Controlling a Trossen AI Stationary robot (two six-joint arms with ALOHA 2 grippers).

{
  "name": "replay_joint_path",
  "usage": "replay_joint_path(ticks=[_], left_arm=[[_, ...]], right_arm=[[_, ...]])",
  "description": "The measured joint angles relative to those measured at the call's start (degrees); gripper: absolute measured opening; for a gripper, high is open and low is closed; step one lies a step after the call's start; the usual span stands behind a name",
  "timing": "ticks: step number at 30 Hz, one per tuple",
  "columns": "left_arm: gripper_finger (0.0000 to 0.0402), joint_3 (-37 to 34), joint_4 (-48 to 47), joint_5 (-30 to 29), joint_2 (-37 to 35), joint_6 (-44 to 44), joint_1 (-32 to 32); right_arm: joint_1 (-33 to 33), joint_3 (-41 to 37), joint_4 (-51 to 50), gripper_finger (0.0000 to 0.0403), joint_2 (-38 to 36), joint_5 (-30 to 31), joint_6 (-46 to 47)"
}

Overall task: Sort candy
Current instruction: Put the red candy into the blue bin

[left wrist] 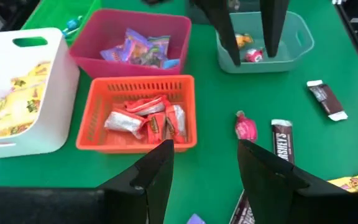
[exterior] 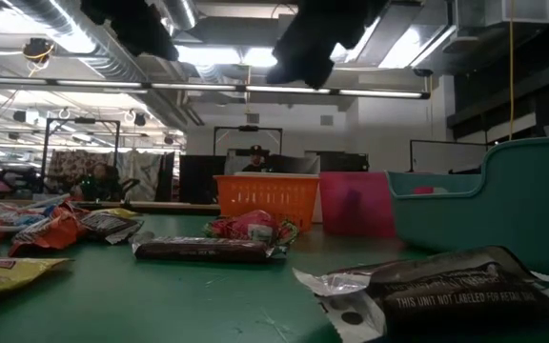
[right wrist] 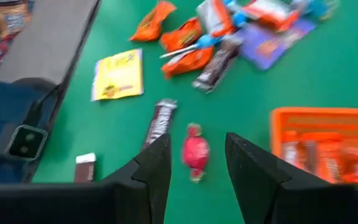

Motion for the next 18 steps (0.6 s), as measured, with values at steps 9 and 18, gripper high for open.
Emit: replay_joint_path(ticks=[9,18], left_arm=[[0.0166,-1.2,-0.3,0.0,0.0,0.0,-0.7],[0.0166,-1.2,-0.1,0.0,0.0,0.0,-0.7]], right_arm=[[0.0,0.0,2.8,0.0150,6.4,-2.8,-0.1],[0.0,0.0,3.0,0.0150,10.5,-7.2,-0.2]])
